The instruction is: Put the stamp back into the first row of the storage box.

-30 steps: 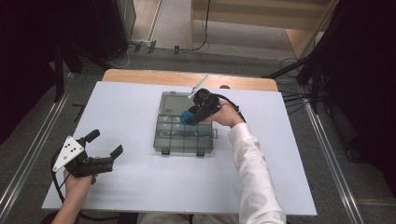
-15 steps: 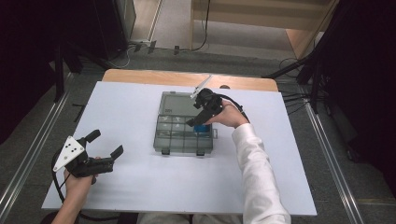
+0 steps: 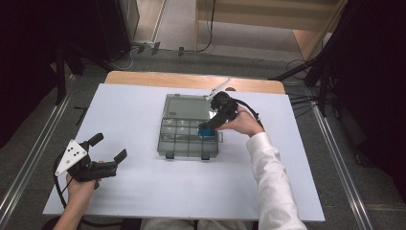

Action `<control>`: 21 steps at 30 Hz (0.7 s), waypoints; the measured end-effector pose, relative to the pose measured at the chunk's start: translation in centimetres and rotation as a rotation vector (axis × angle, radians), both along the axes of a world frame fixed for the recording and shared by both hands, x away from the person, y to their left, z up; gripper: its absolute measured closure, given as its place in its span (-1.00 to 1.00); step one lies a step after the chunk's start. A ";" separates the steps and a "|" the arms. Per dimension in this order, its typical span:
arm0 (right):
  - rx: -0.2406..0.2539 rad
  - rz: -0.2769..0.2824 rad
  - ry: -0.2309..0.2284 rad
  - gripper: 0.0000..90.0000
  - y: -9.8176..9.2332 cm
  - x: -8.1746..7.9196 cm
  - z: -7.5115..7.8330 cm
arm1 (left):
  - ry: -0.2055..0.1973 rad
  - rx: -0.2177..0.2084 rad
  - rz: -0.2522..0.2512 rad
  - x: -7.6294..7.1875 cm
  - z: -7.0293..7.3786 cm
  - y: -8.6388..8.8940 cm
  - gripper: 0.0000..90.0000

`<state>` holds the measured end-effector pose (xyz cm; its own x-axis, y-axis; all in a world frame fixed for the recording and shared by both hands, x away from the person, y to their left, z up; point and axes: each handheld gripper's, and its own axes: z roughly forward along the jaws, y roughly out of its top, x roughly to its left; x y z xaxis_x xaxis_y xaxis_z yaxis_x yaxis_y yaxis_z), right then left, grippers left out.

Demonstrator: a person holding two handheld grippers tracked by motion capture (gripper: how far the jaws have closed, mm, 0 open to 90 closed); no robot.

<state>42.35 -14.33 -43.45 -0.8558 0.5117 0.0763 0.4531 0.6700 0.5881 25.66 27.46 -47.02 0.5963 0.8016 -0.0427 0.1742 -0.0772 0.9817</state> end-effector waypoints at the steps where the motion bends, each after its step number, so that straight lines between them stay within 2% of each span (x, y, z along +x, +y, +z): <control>1: -0.003 -0.005 -0.004 -1.00 -0.2 -0.1 0.0 | 0.000 0.000 0.000 0.0 0.0 0.0 -1.00; 7: 0.004 -0.067 -0.030 -1.00 -1.5 -1.0 0.5 | 0.000 -0.003 -0.003 0.1 0.0 -0.1 -1.00; 11: -0.010 -0.096 -0.041 -1.00 -2.2 -1.9 0.9 | 0.004 -0.013 -0.005 0.1 0.0 -0.1 -1.00; 16: 0.034 -0.154 -0.057 -1.00 -3.6 -3.3 1.7 | 0.006 -0.018 -0.004 0.2 0.0 -0.1 -1.00; 19: 0.029 -0.182 -0.073 -1.00 -4.3 -4.2 2.1 | -0.006 0.011 -0.005 0.2 0.0 -0.3 -1.00; 21: 0.052 -0.218 -0.091 -1.00 -4.8 -5.0 2.4 | -0.010 0.019 -0.013 0.2 0.1 -0.5 -1.00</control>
